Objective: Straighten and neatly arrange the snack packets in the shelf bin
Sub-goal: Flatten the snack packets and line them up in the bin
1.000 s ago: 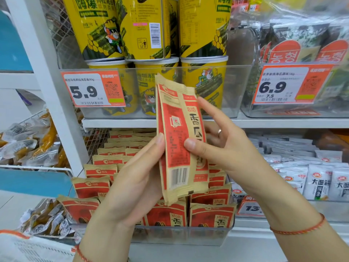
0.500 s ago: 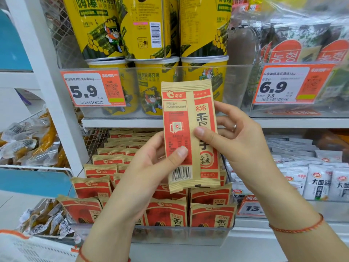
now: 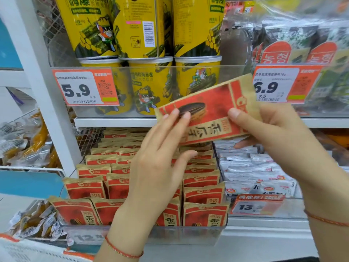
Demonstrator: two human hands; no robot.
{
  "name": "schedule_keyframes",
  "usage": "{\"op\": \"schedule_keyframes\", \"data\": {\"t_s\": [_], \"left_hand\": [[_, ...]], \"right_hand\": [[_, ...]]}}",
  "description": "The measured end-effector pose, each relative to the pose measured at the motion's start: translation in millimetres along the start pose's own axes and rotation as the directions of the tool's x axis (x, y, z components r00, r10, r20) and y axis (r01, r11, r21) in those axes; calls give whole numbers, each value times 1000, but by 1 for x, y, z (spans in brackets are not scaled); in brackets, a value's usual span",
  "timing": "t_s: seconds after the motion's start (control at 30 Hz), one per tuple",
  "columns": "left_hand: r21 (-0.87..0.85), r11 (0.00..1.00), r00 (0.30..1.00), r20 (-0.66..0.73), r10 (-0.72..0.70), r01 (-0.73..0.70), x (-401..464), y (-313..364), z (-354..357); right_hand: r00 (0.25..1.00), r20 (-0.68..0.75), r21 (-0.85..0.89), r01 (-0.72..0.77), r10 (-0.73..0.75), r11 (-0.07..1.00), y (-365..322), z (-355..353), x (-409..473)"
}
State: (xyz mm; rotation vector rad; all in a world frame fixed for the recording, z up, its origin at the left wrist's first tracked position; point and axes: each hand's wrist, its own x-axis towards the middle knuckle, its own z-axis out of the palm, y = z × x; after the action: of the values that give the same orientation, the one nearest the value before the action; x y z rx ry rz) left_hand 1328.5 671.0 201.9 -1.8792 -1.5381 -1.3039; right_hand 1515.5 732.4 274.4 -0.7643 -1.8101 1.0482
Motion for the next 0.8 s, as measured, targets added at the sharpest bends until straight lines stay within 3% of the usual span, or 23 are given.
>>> {"op": "schedule_keyframes", "data": {"t_s": [0.1,0.17,0.27,0.37,0.43,0.5,0.7,0.8], "left_hand": [[9,972,960,151,-235,237,6,-3,-2],[110,946,908,264,-325,306,9,-6,-1],[219,940,828,450,-335,261,13,-11,7],[278,945,677,665,-317,171,21,-13,24],[343,933,568,750,-340,105,27,-14,38],[379,922,505,783,-362,74,33,-15,47],[383,920,457,806,-377,83,37,-17,44],[348,931,467,809,-357,108,31,-18,41]], "right_hand": [[985,-99,-124,131,-143,984,4,-24,-3],[968,-112,-290,183,-223,939,11,-38,-5],[966,-69,-452,192,-249,871,26,-49,-5],[949,-33,-543,247,-314,802,43,-49,-4],[932,-33,-591,273,-361,759,53,-42,-2],[911,-25,-614,311,-411,726,59,-34,0],[794,-23,-646,452,-607,616,65,-24,1],[718,-39,-681,490,-695,544,62,-18,0]]}}
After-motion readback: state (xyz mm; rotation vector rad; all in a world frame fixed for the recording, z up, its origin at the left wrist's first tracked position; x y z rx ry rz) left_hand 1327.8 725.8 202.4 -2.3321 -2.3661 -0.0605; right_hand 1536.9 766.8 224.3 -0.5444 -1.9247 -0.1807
